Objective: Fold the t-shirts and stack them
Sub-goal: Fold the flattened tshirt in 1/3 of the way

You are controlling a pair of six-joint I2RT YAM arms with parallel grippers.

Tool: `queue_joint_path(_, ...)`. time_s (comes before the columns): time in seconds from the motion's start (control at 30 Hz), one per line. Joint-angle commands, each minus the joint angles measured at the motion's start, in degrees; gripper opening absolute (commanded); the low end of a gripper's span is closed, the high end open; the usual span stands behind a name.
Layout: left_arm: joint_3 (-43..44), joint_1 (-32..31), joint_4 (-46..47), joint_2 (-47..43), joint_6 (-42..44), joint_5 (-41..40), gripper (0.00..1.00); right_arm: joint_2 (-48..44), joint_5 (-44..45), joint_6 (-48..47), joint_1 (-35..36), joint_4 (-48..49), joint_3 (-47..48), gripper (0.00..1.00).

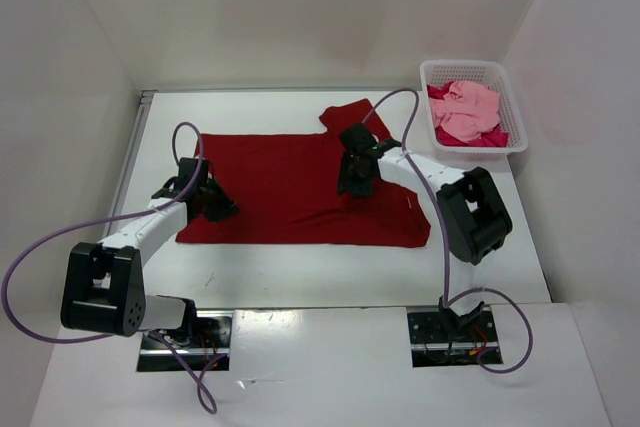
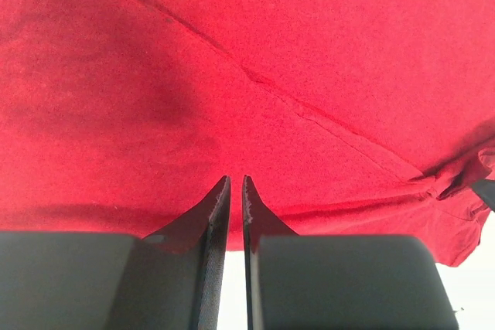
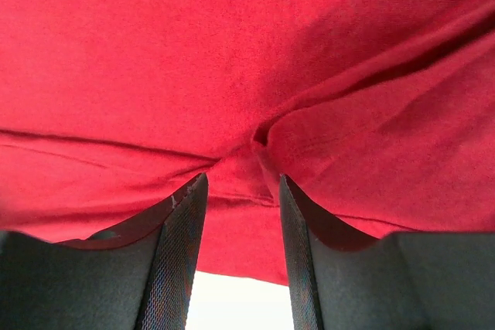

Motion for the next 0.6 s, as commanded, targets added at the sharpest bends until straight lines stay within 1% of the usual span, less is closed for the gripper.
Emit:
queue_joint_path(0.0,-0.9,0.1,2.1,0.5,1.6,0.4,0.17,1.7,5.1,-1.3,1.3,-2.0,4.4,0.48)
queue_joint_path(0.1,-0.9,0.1,2.1,0.5,1.1,0.4,0.18,3.2,7.2,-1.8,1.3,-3.0,5.9,0.44)
queue_joint_path(0.3,-0.9,0.1,2.1,0.5,1.1,0.4,0.18,4.3,9.0,-1.8,1.8,-3.0,5.9,0.43)
queue_joint_path(0.33,-0.9,0.1,2.1,0.5,1.1,0.4,0.18,4.9,9.0,-1.8,1.8,-3.0,5.9,0.39)
queue_joint_path(0.43,-0.9,0.1,2.1,0.5,0.6,0.4,0.18,6.2,9.0,-2.3,1.8,-3.0,6.4,0.35)
queue_joint_path(0.47,-0.9,0.1,2.1,0.5,0.6,0.4,0.18,6.2,9.0,-2.3,1.8,-3.0,6.4,0.30)
queue_joint_path(0.53,-0.9,0.1,2.1,0.5,0.6,0.4,0.18,6.8,9.0,-2.3,1.8,-3.0,7.1,0.24)
queue_joint_path(0.57,-0.9,0.1,2.6,0.5,0.6,0.4,0.18,6.8,9.0,-2.3,1.8,-3.6,7.1,0.16)
